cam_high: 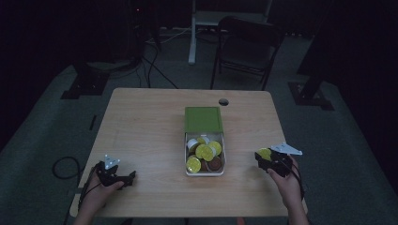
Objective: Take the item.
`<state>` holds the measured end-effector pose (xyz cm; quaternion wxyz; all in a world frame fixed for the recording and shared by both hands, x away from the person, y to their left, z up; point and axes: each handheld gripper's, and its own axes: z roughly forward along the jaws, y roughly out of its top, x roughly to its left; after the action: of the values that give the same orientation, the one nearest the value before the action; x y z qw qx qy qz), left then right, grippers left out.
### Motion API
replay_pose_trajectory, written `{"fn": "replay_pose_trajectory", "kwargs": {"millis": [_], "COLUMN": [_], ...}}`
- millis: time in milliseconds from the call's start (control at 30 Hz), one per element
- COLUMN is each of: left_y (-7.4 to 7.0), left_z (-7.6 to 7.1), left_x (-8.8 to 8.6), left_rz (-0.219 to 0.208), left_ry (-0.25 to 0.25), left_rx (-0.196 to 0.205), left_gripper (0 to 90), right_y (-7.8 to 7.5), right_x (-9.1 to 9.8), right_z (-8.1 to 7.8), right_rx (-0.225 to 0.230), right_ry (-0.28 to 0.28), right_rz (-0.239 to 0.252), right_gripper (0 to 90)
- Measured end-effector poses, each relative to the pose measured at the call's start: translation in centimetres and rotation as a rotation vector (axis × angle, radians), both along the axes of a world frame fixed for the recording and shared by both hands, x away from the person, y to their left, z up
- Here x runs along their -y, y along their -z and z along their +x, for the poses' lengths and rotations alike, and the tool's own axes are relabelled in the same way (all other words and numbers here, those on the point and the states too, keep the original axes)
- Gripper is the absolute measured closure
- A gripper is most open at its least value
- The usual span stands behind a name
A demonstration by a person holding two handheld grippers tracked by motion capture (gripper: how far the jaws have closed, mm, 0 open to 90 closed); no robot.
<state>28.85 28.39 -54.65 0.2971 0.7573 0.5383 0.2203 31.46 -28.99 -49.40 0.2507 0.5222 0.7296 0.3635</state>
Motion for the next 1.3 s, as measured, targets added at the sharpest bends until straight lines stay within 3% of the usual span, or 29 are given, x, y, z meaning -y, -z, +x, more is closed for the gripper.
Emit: {"fn": "replay_pose_trajectory", "kwargs": {"millis": [300, 733, 933, 1200, 1300], "left_y": [0.0, 0.0, 0.0, 0.0, 0.0], "left_z": [0.0, 0.0, 0.0, 0.0, 0.0], "left_x": [0.0, 0.0, 0.0, 0.0, 0.0], "left_rz": [0.0, 0.0, 0.0, 0.0, 0.0], "left_ry": [0.0, 0.0, 0.0, 0.0, 0.0], "left_rx": [0.0, 0.0, 0.0, 0.0, 0.0], "left_gripper": [1.8, 1.8, 1.8, 1.8, 1.8], "right_y": [2.1, 3.8, 3.9, 3.5, 3.0], "right_x": [1.1, 2.5, 2.8, 2.6, 2.5], "right_z": [0.1, 0.2, 0.2, 0.3, 0.4], "right_rx": [-0.052, -0.105, -0.104, -0.124, -0.11], "right_ry": [0.029, 0.058, 0.069, 0.061, 0.06], "right_rz": [-0.029, -0.025, -0.007, 0.009, 0.011], "right_gripper": [39.8, 39.6, 39.2, 26.3, 24.2]}}
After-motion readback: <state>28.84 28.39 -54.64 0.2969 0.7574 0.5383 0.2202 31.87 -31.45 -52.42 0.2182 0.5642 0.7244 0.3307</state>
